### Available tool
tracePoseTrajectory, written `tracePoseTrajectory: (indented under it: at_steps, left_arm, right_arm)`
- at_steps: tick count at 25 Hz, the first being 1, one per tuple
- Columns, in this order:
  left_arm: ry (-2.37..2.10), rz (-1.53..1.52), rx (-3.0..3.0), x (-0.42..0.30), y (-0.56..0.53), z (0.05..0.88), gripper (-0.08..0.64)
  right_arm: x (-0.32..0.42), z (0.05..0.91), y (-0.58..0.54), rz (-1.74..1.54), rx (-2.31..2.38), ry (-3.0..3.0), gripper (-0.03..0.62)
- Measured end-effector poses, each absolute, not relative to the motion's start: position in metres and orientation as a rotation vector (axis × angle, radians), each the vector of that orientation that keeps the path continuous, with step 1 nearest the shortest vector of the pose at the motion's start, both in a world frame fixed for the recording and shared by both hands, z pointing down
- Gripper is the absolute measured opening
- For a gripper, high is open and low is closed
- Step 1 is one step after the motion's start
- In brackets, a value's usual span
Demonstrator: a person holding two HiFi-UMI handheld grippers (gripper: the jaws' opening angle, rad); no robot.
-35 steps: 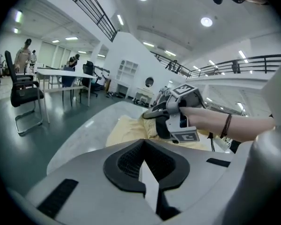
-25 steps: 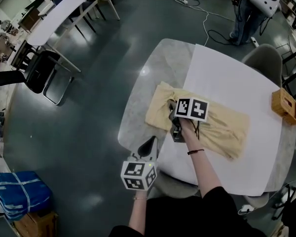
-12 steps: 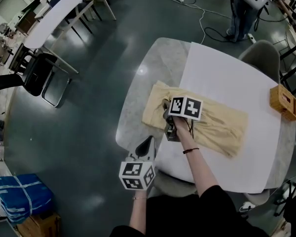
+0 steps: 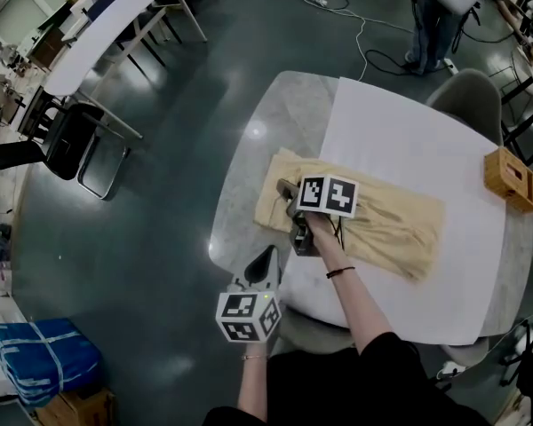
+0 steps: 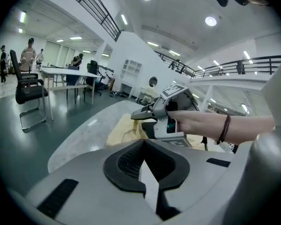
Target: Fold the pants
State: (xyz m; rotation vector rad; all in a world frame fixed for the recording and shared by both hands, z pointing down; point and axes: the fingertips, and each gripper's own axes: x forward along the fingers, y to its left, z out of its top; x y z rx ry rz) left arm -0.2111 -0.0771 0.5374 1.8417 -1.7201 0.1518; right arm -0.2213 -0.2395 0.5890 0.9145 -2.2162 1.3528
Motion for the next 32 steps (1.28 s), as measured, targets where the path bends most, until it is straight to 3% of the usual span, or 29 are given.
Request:
tracePoseTrajectory:
  at_steps: [12,18,32]
  left_arm:
    - [-1.739,0.15,1.878,-0.207,-0.082,0.517,0.014]
    - [-1.717,0.161,1.929,-0.193,-0.092,0.509,0.014]
    - [-1.685,0.169,2.025,-0.167,-0.105,0.486,0.014]
  right_arm:
    - [-0.207,0.541,-0.227,1.426,0.762,-2.337,0.187]
    - [-0.18,0.521,-0.222,1.395,0.674,-2.394,0.106]
    - [-0.107,0.486,-0.224,1.215,0.67,-2.433,0.124]
